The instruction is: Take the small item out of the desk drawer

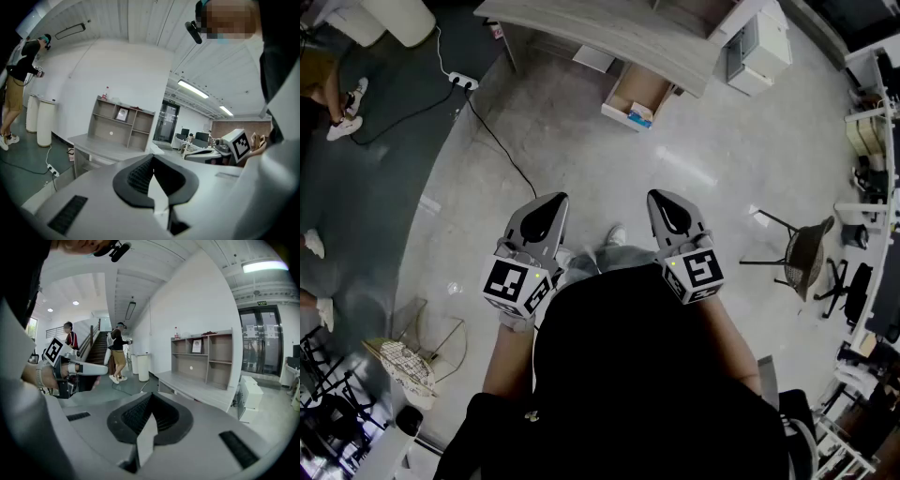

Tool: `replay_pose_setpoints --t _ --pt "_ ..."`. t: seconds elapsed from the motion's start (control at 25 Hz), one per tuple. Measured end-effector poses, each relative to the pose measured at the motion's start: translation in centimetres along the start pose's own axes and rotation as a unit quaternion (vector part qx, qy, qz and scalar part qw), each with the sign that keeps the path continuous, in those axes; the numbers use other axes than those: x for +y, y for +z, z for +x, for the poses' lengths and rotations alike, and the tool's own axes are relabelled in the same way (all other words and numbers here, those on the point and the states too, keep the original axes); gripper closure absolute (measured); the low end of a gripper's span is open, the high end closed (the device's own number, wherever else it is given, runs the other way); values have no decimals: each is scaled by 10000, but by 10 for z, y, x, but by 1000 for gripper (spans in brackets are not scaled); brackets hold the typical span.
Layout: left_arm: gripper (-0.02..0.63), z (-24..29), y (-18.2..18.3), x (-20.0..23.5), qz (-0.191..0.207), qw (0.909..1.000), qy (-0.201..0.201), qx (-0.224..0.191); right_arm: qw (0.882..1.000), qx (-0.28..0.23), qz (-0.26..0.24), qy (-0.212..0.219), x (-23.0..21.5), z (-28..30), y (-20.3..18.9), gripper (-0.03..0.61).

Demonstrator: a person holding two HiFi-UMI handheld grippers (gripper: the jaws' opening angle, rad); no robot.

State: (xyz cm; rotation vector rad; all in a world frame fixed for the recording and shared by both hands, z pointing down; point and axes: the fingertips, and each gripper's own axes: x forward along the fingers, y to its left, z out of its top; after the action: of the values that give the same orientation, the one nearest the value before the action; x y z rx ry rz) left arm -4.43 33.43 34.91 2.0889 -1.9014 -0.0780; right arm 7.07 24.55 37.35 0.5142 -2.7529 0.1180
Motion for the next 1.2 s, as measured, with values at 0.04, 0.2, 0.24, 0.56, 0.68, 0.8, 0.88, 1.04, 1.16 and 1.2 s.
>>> replay_pose_setpoints --t 0.04,0.2,0.24,0.56,0.68,0.8,0.88,1.04,1.16,1.2 --pt "604 6 0 -3 10 10000 -11 31 10000 -1 -2 6 -6 -1 0 581" --pt "604 33 -2 -15 44 9999 -24 136 10000 -4 12 29 -32 -2 -2 581" --pt "604 40 -1 -17 52 9999 -19 158 10000 -8 42 36 -39 -1 -2 581" --pt "604 103 3 -39 243 9990 -74 362 9968 -489 589 249 -97 -11 11 581" --pt "604 137 7 -53 258 9987 -167 404 9952 -710 574 356 -125 -16 18 581" --pt "604 167 4 -69 205 9981 -342 476 9954 -711 574 301 -148 -17 15 581" --pt "604 180 2 -73 213 9971 -454 577 9958 -634 633 203 -157 -14 13 582" --pt "604 204 0 -59 206 9952 -556 773 9947 -602 830 86 -177 3 14 581" --pt "604 223 1 -39 263 9934 -664 897 9934 -717 893 -68 -196 18 16 581" --pt "604 230 2 -32 270 9928 -717 922 9930 -705 936 -151 -202 25 17 581"
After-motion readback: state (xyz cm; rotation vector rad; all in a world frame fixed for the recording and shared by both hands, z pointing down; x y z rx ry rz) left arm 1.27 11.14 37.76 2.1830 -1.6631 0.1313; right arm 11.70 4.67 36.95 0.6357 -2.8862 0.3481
